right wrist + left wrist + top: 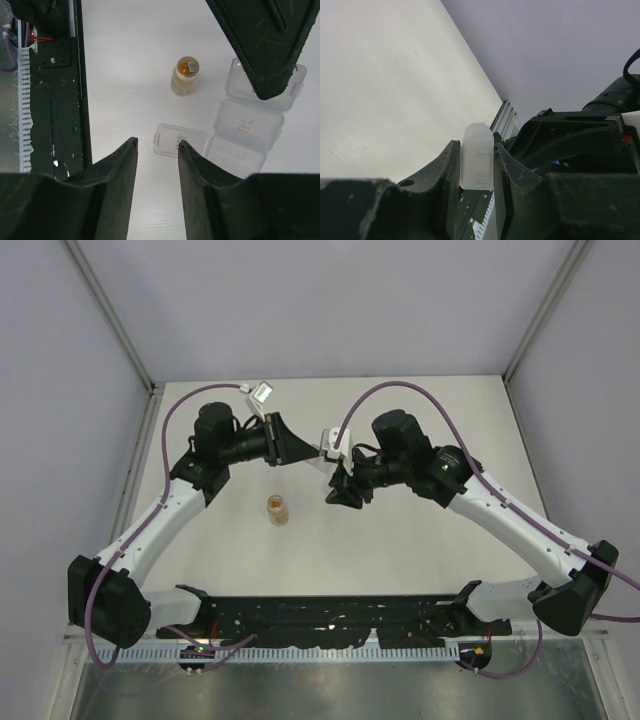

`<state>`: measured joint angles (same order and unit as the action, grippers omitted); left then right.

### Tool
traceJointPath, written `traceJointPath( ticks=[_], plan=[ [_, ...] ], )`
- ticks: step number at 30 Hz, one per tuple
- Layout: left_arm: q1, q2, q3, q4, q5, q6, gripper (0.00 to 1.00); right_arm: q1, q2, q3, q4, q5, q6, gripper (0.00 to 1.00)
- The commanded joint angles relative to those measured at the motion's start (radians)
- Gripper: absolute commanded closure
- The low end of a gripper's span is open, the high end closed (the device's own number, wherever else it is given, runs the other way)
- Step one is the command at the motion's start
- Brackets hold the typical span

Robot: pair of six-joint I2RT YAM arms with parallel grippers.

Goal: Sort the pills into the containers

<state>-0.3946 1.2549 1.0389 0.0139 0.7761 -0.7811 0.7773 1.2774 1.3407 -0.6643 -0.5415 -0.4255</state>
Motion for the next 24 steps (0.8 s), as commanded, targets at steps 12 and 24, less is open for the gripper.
traceJointPath(
  ticks=[12,24],
  plan=[
    [-0.003,-0.020,-0.019,0.118,0.083,0.005,1.00,0.005,-0.048,0.052,0.046,0.074,0.033,0.42],
    [-0.006,0.011,0.036,0.054,0.192,0.100,1.00,-0.029,-0.090,0.118,0.040,0.256,0.057,0.33]
  ],
)
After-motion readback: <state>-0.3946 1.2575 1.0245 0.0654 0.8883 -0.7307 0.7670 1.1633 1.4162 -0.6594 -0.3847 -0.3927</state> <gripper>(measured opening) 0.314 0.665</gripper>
